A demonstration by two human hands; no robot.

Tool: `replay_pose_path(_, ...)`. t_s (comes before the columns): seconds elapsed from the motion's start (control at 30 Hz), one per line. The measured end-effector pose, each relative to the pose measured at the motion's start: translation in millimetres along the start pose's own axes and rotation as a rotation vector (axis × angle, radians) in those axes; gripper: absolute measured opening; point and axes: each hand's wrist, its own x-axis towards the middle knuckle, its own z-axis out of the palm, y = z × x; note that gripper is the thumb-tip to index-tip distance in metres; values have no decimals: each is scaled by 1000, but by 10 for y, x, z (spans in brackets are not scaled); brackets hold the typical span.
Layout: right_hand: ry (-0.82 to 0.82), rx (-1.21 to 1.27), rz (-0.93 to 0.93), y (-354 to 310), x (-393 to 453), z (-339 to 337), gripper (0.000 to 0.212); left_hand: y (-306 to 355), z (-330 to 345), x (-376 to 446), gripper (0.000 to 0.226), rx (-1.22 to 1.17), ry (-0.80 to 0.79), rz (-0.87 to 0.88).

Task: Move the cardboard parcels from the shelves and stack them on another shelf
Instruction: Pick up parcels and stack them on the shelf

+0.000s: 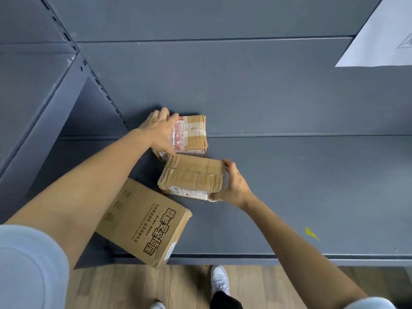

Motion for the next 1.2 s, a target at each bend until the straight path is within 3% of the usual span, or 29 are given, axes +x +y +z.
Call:
replay_pose_path(0.1, 68, 172, 38, 134, -228, -118, 103, 110, -87, -147, 90, -264, 108, -69)
replay_pose_path(0.27, 225, 604, 21, 242, -769, -290, 109, 257, 19, -653, 92, -698, 368, -214)
replay_pose_path(0.37, 341, 803, -29, 262, -1091, -271, 99, 281, 88, -932, 76, -983, 450, -269)
replay_pose_path(0.5, 483, 1049, -141, 75, -1615, -108, 80, 292, 102, -1437, 60, -1271, 422, -218)
replay_pose_path(0.6, 557, 1203, -228, -109, -2003, 120, 32, 336, 174, -1909, 47, -1471, 326, -172)
replay_pose_path(0.73, 631, 1371, -266, -273, -2382, 559, 32, 435, 389, -2574, 50, -1603, 160, -127)
replay_pose_path(0.8, 627, 1413, -222, -319, -2533, 802, 29, 462, 527, -2890, 48, -1670, 101, -94)
replay_pose_path(0.93, 515, 1370, -220, -243, -2868, 1216, 29, 553, 728, -3412, 21, -1773, 67, -96)
replay_pose_path(1.0, 465, 1390, -213, -184, -3037, 1326, 36, 595, 774, -3628, 24, -1812, 64, -86)
replay_pose_path(1.1, 390, 1321, -200, -180, -3275, 1392, 27, 635, 795, -3915, 47, -1825, 84, -72)
replay_pose_path(1.2, 295, 1253, -200, -127, -3455, 1416, 47, 695, 829, -4242, 44, -1863, 167, -111)
